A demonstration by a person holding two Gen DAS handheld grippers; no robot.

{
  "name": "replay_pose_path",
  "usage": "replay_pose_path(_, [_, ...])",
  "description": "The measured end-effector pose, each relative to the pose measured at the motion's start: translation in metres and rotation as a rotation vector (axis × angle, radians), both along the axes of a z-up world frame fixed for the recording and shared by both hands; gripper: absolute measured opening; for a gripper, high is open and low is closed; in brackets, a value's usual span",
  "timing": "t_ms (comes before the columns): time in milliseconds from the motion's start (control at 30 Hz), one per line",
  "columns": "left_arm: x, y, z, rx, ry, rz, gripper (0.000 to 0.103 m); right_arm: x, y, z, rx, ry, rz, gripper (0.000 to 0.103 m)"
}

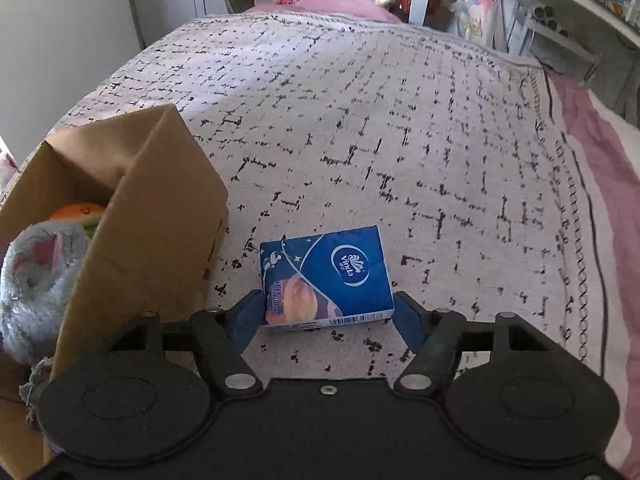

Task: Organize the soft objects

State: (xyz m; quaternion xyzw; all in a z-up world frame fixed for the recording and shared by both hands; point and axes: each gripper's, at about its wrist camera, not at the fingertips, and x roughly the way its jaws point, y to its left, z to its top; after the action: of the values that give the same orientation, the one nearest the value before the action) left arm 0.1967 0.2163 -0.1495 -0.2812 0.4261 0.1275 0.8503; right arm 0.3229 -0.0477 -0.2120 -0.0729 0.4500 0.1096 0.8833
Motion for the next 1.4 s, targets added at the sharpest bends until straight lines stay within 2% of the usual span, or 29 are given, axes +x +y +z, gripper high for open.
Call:
replay_pose_path(133, [0.002,-0.003,-0.001,0.001,0.005,-0.010,0.072,-0.004,-0.008,0.009,0.033,-0.002,-0.015,0.067])
replay_pose_path(333, [0.002,-0.011,0.001,0.003,0.000,-0.026,0.072,-0.009,-0.017,0.033,0.074,-0.051,-0.023,0.067])
replay_pose_path(767, [0.000,-0.019,0.005,-0.009,-0.009,-0.036,0.072,-0.015,-0.016,0.085,0.155,-0.141,0.014,0.067])
replay_pose_path(1133, [-0.003,-0.012,0.005,-0.026,-0.018,-0.019,0.072,-0.020,0.018,0.102,0.176,-0.154,0.086,0.067])
replay_pose_path(1400, [-0.005,-0.004,0.002,-0.046,-0.020,-0.002,0.072,-0.023,0.046,0.100,0.160,-0.146,0.131,0.067])
